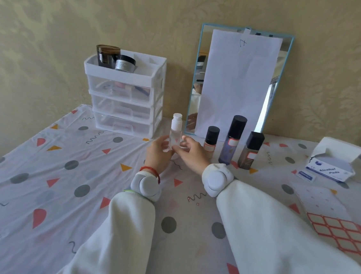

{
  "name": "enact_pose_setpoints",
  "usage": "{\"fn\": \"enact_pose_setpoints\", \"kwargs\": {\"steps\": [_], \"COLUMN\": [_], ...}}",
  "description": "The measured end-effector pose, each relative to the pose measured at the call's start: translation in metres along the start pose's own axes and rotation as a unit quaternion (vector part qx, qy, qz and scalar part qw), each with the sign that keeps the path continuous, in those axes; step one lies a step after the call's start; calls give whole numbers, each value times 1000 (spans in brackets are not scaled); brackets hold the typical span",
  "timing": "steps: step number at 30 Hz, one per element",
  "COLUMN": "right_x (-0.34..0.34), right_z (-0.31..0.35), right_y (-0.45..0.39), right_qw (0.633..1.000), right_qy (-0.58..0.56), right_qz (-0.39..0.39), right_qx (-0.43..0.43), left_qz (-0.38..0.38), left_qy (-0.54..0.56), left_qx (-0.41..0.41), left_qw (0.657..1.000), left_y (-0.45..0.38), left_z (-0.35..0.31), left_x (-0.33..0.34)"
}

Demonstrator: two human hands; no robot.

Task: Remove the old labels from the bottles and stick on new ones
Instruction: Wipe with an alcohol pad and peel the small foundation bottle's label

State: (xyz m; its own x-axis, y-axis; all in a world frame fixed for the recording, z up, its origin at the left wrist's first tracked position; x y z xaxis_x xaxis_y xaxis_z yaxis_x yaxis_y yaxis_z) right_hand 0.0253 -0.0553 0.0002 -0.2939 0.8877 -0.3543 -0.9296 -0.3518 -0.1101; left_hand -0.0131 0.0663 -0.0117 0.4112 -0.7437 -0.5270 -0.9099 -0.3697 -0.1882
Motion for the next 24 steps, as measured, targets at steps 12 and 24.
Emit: {"fn": "enact_pose_setpoints", "kwargs": {"steps": [12,24], "right_x": [-63,-92], "right_z": [-12,-32], "right_y": [39,48], "right_qw": [995,995], "right_qy": [-73,-58], "right_qz": [-66,-79], "right_qx": [-1,26], "left_qz": [-132,-1], "left_qy": [57,-74], "left_qx": [165,205], "left_qw": [976,976], "left_y": [30,19], "left_z": [-49,-61], "left_x": [-1,61]}}
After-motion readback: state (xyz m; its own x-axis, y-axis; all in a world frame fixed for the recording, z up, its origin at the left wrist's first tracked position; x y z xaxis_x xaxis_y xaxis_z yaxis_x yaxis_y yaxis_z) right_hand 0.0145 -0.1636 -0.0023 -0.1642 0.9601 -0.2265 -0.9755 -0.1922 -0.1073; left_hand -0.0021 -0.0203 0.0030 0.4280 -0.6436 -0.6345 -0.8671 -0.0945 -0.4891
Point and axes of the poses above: each hand's wrist, its own y-axis away from the middle knuckle, its own x-axis out of the palm, z = x × y, the point moved 1 cm from there along -y, towards the middle knuckle, and after that the axes turned 13 degrees about -y, right-handed, at the moved point
